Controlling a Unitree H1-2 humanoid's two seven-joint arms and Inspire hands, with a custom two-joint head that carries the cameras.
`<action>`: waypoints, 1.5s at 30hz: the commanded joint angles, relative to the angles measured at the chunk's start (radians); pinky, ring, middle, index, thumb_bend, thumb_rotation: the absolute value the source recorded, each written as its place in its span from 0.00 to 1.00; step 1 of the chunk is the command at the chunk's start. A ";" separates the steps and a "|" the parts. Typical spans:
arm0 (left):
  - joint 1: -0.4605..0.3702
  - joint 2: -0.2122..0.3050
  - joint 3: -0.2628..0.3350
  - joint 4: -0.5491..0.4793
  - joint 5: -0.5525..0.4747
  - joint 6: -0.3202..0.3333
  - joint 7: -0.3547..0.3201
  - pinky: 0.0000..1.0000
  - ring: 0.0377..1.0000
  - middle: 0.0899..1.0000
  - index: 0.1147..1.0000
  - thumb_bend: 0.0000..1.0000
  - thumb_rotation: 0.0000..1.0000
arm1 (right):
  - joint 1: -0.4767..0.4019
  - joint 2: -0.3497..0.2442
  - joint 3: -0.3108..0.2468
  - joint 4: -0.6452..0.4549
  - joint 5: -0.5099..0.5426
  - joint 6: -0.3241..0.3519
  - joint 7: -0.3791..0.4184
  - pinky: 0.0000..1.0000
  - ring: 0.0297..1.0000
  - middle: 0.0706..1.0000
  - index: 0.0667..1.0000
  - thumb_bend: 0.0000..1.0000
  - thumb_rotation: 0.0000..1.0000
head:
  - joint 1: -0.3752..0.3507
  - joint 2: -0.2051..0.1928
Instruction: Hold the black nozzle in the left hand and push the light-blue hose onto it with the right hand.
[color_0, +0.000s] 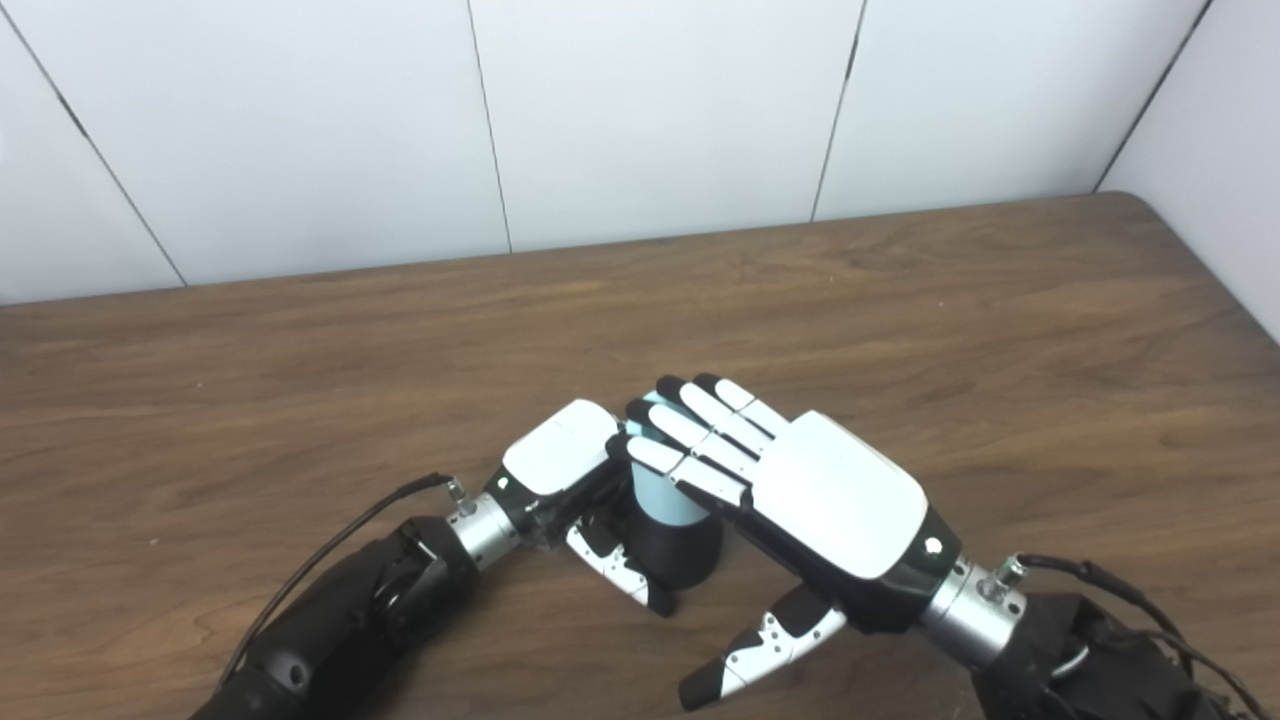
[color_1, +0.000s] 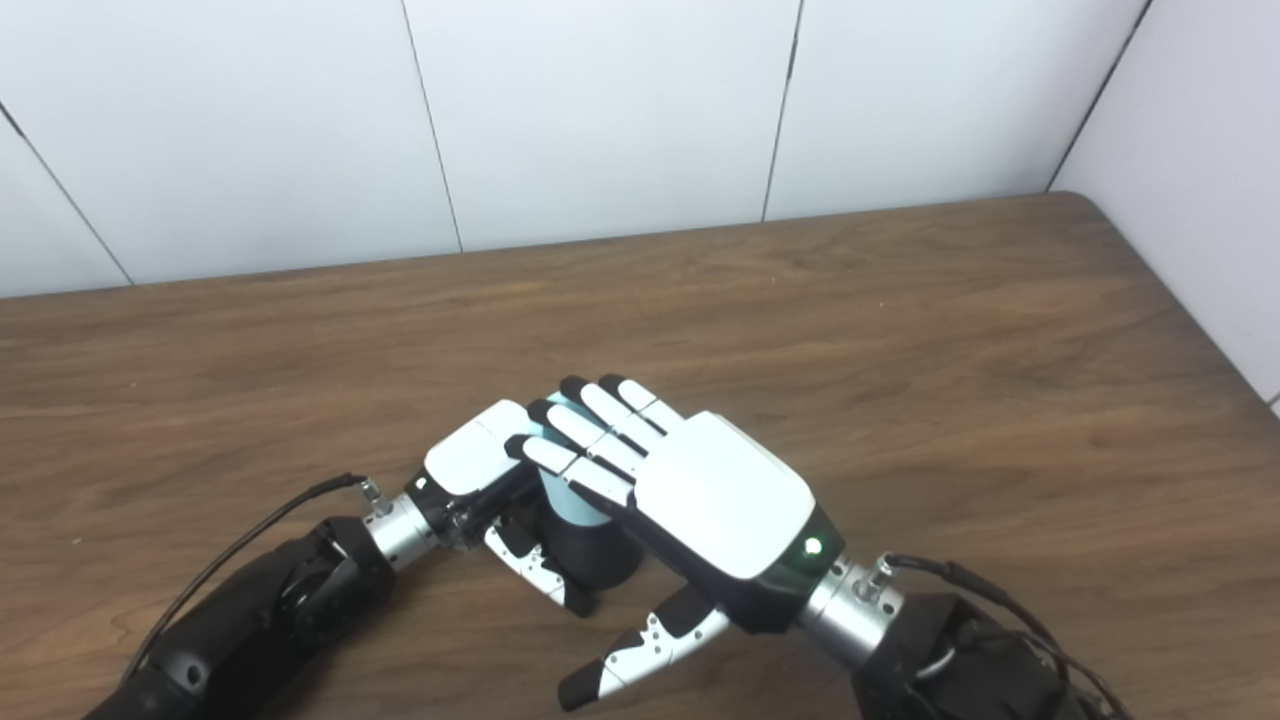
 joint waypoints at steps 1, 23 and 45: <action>0.128 0.065 -0.093 0.127 0.076 0.018 -0.200 0.16 0.17 0.42 0.42 0.52 0.00 | 0.060 -0.060 0.066 0.090 -0.003 0.021 0.225 0.98 0.97 0.96 0.89 0.87 1.00 | -0.001 0.001; 0.130 0.063 -0.089 0.126 0.067 0.026 -0.219 0.20 0.20 0.42 0.42 0.52 0.00 | 0.056 -0.074 0.088 0.084 -0.014 0.043 0.245 0.98 0.97 0.96 0.91 0.86 1.00 | 0.000 0.001; 0.125 0.055 -0.145 0.156 0.008 0.014 -0.209 0.26 0.28 0.36 0.45 0.52 0.00 | 0.052 -0.076 0.102 0.089 -0.035 0.053 0.237 0.97 0.98 0.97 0.92 0.83 1.00 | 0.004 -0.013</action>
